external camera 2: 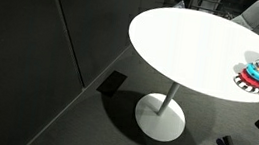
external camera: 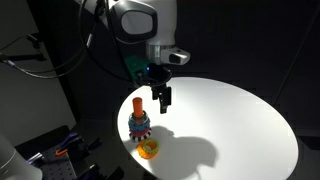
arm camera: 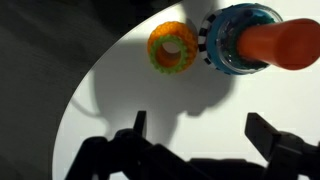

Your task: Put the circular object on the orange object

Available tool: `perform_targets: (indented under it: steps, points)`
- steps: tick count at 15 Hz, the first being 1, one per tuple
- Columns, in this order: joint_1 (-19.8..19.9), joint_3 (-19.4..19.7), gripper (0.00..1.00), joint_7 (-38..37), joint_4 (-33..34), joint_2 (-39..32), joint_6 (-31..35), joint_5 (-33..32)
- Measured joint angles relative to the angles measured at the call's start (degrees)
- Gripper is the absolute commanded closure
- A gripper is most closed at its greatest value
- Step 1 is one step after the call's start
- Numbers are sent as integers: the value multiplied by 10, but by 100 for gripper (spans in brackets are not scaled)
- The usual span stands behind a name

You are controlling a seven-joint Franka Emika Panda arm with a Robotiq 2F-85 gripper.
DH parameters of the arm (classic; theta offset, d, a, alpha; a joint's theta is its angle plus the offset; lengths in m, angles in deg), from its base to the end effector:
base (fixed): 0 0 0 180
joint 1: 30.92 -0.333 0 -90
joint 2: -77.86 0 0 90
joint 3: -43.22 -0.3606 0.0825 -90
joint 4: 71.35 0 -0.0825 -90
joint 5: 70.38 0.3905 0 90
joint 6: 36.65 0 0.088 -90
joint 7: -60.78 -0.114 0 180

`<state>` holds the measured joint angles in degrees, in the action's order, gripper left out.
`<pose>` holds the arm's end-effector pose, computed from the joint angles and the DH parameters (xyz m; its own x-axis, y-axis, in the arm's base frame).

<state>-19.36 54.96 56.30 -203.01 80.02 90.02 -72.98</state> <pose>0.4629 -0.2017 0.3931 0.8962 -0.4410 -0.0481 -0.4399 -0.8975 0.0312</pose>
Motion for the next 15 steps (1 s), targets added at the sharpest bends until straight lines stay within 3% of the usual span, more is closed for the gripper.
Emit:
perform_targets:
  steps: [8, 15]
  points:
    - [6, 12, 0, 1, -62, -34, 96, 0]
    - [17, 28, 0, 26, -89, -68, 140, 0]
